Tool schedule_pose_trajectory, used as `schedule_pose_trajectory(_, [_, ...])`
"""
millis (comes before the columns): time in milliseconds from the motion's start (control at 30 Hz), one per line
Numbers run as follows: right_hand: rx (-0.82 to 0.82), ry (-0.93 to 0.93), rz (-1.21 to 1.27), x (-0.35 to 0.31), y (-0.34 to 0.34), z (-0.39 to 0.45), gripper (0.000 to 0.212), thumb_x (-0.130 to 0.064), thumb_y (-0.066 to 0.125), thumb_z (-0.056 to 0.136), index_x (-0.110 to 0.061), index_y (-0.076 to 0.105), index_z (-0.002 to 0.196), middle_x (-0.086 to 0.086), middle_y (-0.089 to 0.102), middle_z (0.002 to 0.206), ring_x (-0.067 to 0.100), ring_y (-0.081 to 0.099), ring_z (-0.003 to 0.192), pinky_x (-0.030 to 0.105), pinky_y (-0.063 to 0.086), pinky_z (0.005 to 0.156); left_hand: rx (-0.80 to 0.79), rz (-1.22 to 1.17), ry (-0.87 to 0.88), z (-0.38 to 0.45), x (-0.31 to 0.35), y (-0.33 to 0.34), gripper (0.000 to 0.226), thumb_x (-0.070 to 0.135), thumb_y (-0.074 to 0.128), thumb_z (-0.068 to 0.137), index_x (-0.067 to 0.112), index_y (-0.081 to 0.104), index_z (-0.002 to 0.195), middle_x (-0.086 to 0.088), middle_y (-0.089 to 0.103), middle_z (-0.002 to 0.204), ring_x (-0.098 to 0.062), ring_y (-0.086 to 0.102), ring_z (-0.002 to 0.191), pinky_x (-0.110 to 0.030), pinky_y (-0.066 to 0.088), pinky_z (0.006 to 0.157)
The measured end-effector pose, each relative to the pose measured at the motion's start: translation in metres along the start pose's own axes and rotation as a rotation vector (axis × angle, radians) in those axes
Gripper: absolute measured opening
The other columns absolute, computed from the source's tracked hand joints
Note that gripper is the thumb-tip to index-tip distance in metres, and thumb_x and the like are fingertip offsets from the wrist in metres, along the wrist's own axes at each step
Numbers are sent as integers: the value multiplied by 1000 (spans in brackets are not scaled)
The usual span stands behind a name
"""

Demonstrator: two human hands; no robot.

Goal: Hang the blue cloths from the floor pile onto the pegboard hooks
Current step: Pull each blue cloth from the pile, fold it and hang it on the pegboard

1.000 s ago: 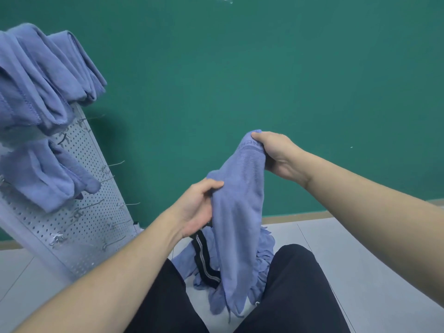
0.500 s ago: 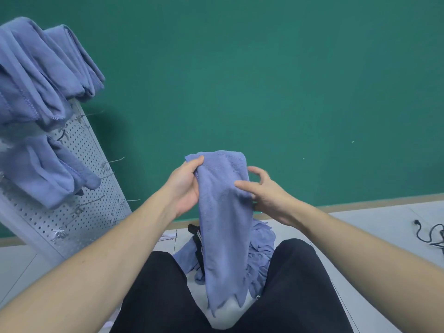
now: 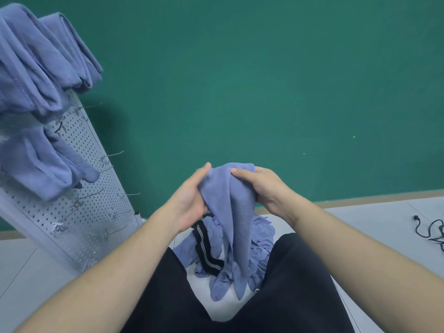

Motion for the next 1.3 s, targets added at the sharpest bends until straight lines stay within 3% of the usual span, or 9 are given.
schedule_pose_trajectory(167, [99,24,101,-2,-14,0,19,-27,78,86,-11,74,96,4,79,89,14,74,77,24,57,64,74,-2,-3,1,-28,-4,35,25,62,96,9,64,128,-10,72,119,-23,69,104,-39,52,98])
schedule_pose_trajectory(333, [126,29,73,3,-20,0,31,-43,76,85,-14,74,98,1,79,92,16,74,86,28,57,76,95,-28,119,1,-27,11,12,22,52,104,17,59,111,-10,73,115,-22,70,103,-40,55,85])
schedule_pose_trajectory(433, [32,97,14,10,-21,-5,36,-54,69,87,-21,75,102,-5,78,95,12,73,89,33,56,86,146,-122,186,6,-16,14,14,18,48,105,10,55,116,-17,69,123,-26,67,116,-42,53,97])
schedule_pose_trajectory(567, [-110,143,-86,25,-18,-12,17,-36,65,92,-20,70,97,-4,72,85,13,67,84,37,57,90,187,-163,218,11,-1,9,8,19,47,106,14,53,108,-12,68,116,-20,69,105,-39,54,95])
schedule_pose_trajectory(800, [-17,-111,-65,8,-23,-9,11,-19,59,98,-19,70,95,-7,72,86,8,64,75,26,53,76,439,430,256,4,14,-21,16,38,49,102,23,54,105,3,68,100,-16,63,82,-36,50,70])
schedule_pose_trajectory(933, [31,-174,-150,5,-22,-7,9,-24,62,97,-20,71,97,-5,71,92,9,64,79,30,54,78,510,403,164,5,15,-29,25,43,54,100,20,55,107,3,64,95,-15,57,77,-30,45,66])
schedule_pose_trajectory(1033, [107,-171,-206,0,-26,-4,9,-31,64,95,-22,66,97,-5,74,96,11,65,80,31,52,78,433,270,88,8,14,-29,22,40,65,96,22,53,101,2,61,91,-13,54,75,-29,48,67])
schedule_pose_trajectory(1133, [174,-121,-247,-4,-32,2,21,-38,67,90,-25,54,99,0,68,98,16,59,83,36,49,83,315,223,63,7,15,-27,40,22,74,90,28,50,122,0,68,100,-15,63,86,-36,52,80])
schedule_pose_trajectory(1300, [148,-108,-248,-11,-36,4,23,-28,61,96,-34,50,114,5,58,83,20,51,74,40,53,78,243,478,232,1,16,-18,45,1,64,91,39,64,116,1,65,113,-16,61,91,-38,53,78])
Point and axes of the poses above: each hand's wrist, its own z-axis towards the middle knuckle, its own y-axis out of the palm, x = y × z, the point moved 5 cm from there along z, towards the middle knuckle
